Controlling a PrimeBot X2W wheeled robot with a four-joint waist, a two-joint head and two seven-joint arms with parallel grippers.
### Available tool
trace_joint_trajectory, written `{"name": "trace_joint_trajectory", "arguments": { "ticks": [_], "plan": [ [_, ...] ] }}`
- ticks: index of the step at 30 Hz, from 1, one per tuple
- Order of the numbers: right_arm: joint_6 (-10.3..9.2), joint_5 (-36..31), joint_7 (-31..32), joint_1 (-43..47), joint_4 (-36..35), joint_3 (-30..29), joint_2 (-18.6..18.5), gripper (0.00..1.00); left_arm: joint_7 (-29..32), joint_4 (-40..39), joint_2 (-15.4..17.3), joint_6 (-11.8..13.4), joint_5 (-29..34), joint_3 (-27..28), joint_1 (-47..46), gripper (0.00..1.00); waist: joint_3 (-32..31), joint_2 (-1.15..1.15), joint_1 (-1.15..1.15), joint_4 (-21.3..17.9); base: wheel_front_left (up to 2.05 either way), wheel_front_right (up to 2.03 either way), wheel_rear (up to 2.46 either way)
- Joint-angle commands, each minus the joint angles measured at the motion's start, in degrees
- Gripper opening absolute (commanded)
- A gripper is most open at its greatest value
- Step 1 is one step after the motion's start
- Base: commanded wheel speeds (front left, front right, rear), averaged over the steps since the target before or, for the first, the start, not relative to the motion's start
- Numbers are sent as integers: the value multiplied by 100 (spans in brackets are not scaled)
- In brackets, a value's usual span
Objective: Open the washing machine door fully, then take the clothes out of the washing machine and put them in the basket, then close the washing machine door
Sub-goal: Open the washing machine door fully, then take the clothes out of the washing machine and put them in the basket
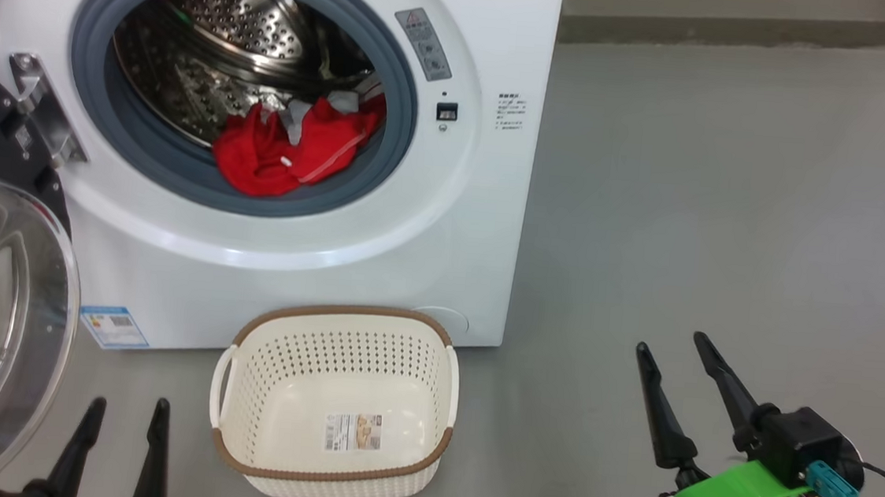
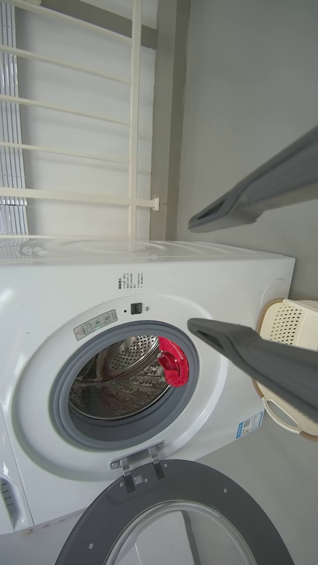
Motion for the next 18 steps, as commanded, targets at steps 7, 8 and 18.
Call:
{"name": "trace_joint_trajectory", "arguments": {
  "ticks": [7, 8, 18],
  "plan": [
    [36, -103, -36, 157, -287, -143, 9, 100, -108, 70, 59, 82, 193, 244, 116, 100, -202, 0, 0, -65, 0, 0, 0],
    [36, -104, -36, 172, -299, -150, 9, 100, -109, 76, 60, 92, 200, 260, 135, 100, -203, 0, 0, -69, 0, 0, 0],
    [36, -91, -36, 220, -365, -207, 9, 100, -115, 8, 64, 89, 254, 345, 205, 100, -133, 0, 0, -69, 0, 0, 0]
  ]
}}
